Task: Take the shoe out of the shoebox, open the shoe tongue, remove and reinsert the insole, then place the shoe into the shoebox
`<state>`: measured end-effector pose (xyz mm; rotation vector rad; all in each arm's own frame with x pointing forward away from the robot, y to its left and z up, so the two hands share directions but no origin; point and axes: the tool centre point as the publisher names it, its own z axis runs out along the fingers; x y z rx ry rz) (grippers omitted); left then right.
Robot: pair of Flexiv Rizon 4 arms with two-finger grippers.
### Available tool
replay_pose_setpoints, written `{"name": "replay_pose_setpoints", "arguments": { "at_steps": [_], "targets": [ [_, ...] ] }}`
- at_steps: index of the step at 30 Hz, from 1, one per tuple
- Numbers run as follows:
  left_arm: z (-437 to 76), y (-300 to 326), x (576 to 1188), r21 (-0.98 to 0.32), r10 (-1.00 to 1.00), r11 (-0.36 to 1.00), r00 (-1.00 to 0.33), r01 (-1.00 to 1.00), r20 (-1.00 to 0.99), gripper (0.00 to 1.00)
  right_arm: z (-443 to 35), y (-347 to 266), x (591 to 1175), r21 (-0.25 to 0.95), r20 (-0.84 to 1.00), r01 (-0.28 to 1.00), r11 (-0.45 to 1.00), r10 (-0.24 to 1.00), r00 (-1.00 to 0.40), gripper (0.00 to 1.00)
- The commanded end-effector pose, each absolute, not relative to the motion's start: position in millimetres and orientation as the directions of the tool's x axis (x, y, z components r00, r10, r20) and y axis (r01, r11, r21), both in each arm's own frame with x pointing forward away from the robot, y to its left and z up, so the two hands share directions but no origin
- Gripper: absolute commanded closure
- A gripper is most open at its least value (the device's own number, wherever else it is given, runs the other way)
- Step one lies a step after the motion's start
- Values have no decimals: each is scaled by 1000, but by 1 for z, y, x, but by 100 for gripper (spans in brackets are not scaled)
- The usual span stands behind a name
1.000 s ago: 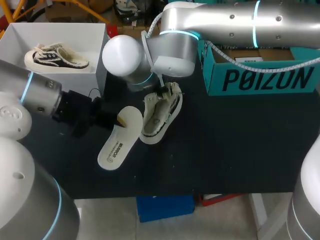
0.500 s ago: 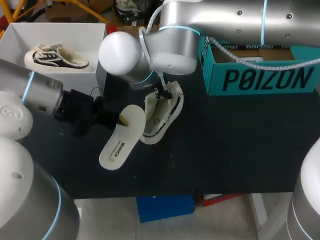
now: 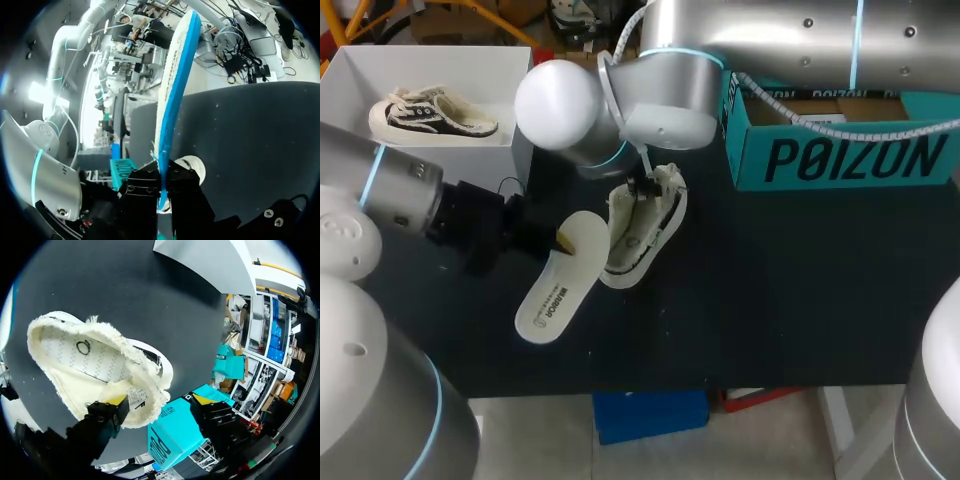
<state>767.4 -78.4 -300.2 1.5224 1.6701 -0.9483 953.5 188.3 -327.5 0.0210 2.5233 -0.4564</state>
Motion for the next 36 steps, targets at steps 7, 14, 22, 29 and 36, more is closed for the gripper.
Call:
{"name": "replay_pose_setpoints", "arguments": {
  "at_steps": [7,14,22,29,36],
  "targets": [
    [-301,-76,767,-68,507,48,-82,997,-858,100,-332,191,952,-318,-536,133,939,-62,-842,89],
    [-300,-77,766,-63,505,43,-77,997,-860,100,-321,187,950,-364,-510,123,923,-87,-856,100],
    [-300,-80,764,-64,495,37,-74,997,-866,100,-310,190,952,-400,-491,98,911,-123,-862,100],
    [-302,-79,764,-69,489,37,-79,997,-869,100,-317,195,965,-411,-445,38,911,-164,-880,100],
    [-304,-76,765,-75,489,49,-89,996,-868,100,-328,202,982,-392,-403,-36,919,-207,-891,100]
  ]
}}
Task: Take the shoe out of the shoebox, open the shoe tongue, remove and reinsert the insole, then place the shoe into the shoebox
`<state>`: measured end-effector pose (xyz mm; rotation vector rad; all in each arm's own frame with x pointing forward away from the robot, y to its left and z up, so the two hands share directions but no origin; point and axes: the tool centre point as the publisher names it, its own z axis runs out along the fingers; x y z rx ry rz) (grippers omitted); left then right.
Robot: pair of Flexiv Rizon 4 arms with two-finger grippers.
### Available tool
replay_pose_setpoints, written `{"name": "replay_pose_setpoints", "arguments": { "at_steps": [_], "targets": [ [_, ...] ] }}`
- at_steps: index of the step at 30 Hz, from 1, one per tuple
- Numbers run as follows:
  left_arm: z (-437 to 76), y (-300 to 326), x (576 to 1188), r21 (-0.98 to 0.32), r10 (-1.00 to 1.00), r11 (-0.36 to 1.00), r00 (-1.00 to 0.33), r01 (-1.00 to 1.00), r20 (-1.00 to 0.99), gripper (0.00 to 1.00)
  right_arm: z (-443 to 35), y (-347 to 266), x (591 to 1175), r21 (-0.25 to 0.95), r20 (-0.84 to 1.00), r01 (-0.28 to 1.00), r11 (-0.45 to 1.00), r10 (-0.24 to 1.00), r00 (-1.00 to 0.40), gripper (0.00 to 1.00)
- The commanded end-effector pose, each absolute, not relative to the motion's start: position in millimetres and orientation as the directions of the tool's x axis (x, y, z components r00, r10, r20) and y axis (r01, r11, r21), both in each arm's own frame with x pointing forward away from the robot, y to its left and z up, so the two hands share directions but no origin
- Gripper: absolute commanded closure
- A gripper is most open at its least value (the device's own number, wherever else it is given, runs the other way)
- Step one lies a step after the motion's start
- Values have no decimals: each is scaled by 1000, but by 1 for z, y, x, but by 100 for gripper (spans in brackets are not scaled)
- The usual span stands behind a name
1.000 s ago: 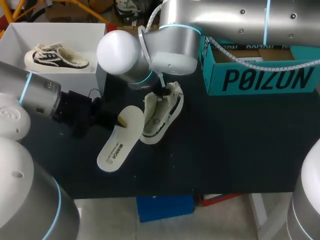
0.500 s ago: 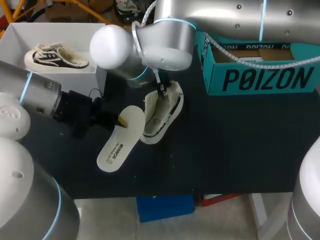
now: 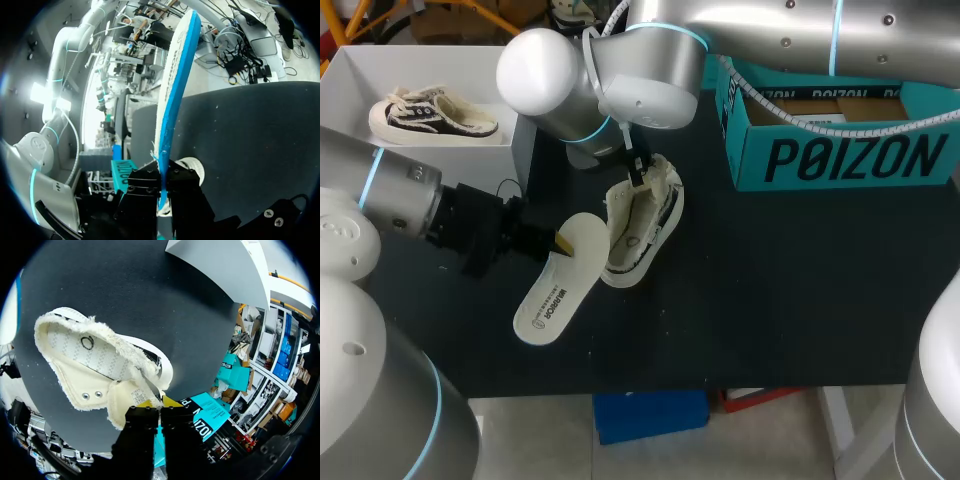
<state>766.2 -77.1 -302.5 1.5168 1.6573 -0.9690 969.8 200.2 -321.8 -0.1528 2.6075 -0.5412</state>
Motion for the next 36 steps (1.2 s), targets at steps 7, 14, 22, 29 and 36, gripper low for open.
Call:
{"name": "replay_pose_setpoints", "arguments": {
  "at_steps": [7,14,22,29,36],
  "targets": [
    [-305,-74,765,-78,489,60,-98,995,-867,100,-333,205,994,-377,-388,-71,924,-227,-893,100],
    [-305,-74,766,-79,488,62,-99,995,-867,100,-344,204,993,-356,-369,-93,930,-231,-900,100],
    [-304,-73,766,-77,487,64,-99,995,-868,100,-361,210,995,-342,-347,-117,932,-241,-906,100],
    [-305,-69,767,-79,490,75,-106,994,-865,100,-367,214,1003,-337,-337,-135,932,-253,-907,100],
    [-306,-71,767,-83,490,76,-110,994,-865,100,-377,216,1009,-314,-328,-136,940,-242,-913,100]
  ]
}}
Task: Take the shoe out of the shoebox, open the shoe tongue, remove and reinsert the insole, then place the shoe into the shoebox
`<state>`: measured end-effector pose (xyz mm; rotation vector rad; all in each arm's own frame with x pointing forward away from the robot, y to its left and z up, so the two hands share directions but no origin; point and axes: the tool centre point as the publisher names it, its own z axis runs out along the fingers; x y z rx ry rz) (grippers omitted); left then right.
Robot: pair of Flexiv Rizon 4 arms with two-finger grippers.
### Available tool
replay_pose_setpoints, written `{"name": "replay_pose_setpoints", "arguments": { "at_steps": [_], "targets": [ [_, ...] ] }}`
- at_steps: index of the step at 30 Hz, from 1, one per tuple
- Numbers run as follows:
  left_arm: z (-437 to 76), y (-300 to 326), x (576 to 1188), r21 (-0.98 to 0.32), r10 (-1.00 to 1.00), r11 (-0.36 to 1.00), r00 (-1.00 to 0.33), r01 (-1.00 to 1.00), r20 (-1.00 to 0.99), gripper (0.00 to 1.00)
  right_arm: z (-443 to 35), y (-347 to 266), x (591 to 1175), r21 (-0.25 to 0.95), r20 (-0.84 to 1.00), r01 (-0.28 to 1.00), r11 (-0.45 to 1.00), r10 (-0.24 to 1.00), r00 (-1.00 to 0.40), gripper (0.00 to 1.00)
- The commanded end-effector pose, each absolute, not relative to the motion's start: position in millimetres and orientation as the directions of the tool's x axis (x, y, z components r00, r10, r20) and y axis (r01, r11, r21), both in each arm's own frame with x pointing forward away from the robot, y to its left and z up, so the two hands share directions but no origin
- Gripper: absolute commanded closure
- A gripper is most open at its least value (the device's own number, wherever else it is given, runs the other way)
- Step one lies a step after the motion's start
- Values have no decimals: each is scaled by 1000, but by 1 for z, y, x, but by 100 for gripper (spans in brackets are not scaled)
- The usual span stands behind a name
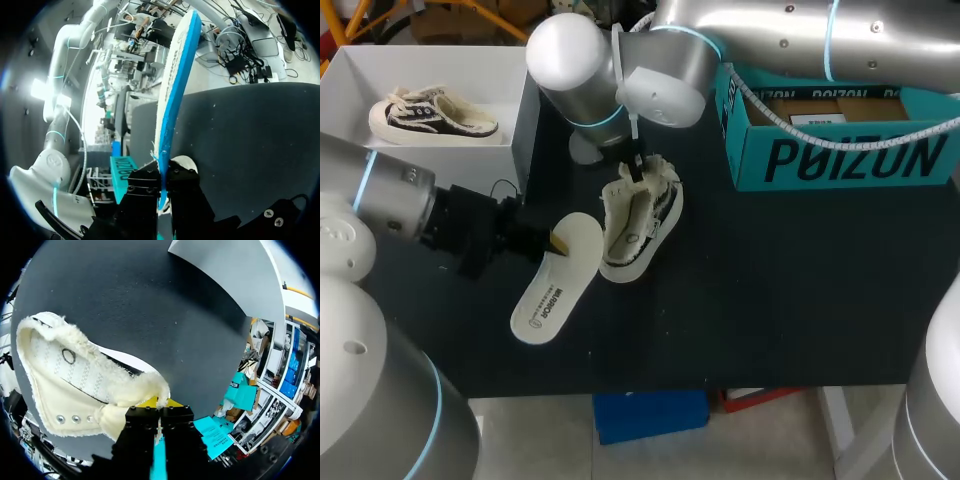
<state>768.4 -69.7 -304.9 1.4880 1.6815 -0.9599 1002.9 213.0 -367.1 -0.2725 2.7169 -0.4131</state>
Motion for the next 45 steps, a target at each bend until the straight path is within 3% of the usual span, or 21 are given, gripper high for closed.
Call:
{"name": "replay_pose_setpoints", "arguments": {
  "at_steps": [1,10,12,13,14,15,35,45],
  "targets": [
    [-306,-71,767,-83,490,76,-110,994,-865,100,-379,217,1008,-311,-326,-138,940,-242,-914,100],
    [-305,-73,767,-82,495,73,-107,994,-862,100,-387,218,1003,-294,-319,-140,946,-235,-918,99],
    [-304,-73,767,-81,495,71,-105,994,-863,100,-385,216,1000,-290,-321,-134,947,-229,-919,80],
    [-304,-74,767,-80,495,71,-104,994,-863,100,-384,215,1000,-289,-323,-129,949,-224,-920,65],
    [-304,-74,767,-79,494,70,-103,994,-863,100,-382,213,999,-288,-324,-127,949,-221,-920,45],
    [-304,-74,767,-78,494,69,-102,995,-863,100,-381,212,998,-288,-325,-124,950,-219,-920,0],
    [-294,-74,761,-55,476,54,-74,997,-877,100,-313,195,968,-286,-416,-7,958,-130,-900,0],
    [-288,-76,752,-47,469,20,-51,999,-882,100,-278,193,927,-207,-499,119,971,-1,-867,0]
  ]
}}
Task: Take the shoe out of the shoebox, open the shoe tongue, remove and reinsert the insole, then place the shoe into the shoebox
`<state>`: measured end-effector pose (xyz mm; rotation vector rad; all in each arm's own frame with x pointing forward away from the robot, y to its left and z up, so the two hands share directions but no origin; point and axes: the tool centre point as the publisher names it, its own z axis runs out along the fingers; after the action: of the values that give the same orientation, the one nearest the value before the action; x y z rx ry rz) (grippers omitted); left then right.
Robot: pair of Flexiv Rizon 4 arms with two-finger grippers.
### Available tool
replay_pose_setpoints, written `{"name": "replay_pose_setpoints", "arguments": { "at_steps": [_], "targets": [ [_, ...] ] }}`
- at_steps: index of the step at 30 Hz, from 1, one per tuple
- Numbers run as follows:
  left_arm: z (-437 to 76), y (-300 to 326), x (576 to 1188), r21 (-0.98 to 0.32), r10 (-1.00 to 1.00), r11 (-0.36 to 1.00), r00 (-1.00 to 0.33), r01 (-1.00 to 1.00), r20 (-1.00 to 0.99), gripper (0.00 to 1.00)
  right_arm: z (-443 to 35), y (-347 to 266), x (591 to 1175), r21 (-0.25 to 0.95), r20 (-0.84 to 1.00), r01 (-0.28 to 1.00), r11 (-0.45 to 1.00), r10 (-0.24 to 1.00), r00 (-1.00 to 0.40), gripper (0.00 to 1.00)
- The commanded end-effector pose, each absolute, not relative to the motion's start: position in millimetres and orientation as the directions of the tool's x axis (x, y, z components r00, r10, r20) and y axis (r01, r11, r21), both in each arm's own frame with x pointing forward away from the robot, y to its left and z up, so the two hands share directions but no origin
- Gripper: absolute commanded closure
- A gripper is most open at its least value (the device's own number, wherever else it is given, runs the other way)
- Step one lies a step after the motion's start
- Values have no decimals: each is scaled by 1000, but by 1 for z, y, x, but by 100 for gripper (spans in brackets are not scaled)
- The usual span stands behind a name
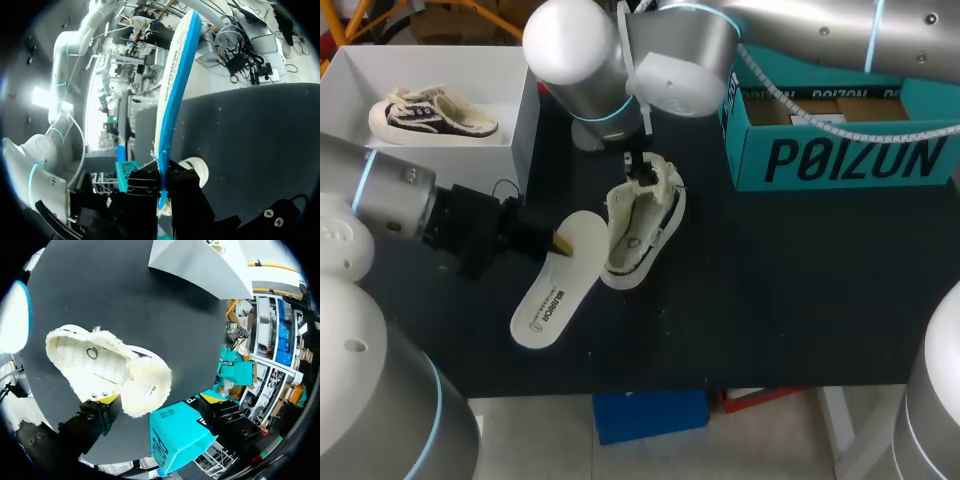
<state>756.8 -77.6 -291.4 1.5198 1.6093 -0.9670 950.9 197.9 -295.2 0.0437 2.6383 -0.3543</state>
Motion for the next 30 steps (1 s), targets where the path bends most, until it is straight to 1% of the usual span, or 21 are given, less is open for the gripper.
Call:
{"name": "replay_pose_setpoints", "arguments": {
  "at_steps": [1,5,10,13,18,21,24,30],
  "targets": [
    [-288,-76,752,-49,473,9,-47,999,-880,100,-276,193,922,-199,-506,129,972,11,-862,0],
    [-287,-74,749,-46,495,-34,-23,998,-869,100,-270,193,901,-150,-533,182,972,76,-843,0],
    [-284,-71,748,-58,511,-63,-18,996,-859,100,-260,196,875,-55,-565,264,963,188,-803,0],
    [-283,-70,747,-65,520,-79,-15,995,-854,100,-254,197,858,8,-571,331,944,276,-773,0],
    [-283,-71,744,-72,534,-105,-5,992,-845,100,-247,201,833,72,-572,411,909,375,-730,0],
    [-283,-71,743,-81,533,-110,-10,991,-846,100,-244,199,819,145,-561,451,881,449,-696,0],
    [-283,-71,743,-86,535,-112,-12,990,-845,100,-243,199,808,206,-562,443,872,476,-676,0],
    [-284,-72,742,-89,536,-115,-14,989,-844,100,-246,195,793,325,-576,339,883,469,-669,0]
  ]
}}
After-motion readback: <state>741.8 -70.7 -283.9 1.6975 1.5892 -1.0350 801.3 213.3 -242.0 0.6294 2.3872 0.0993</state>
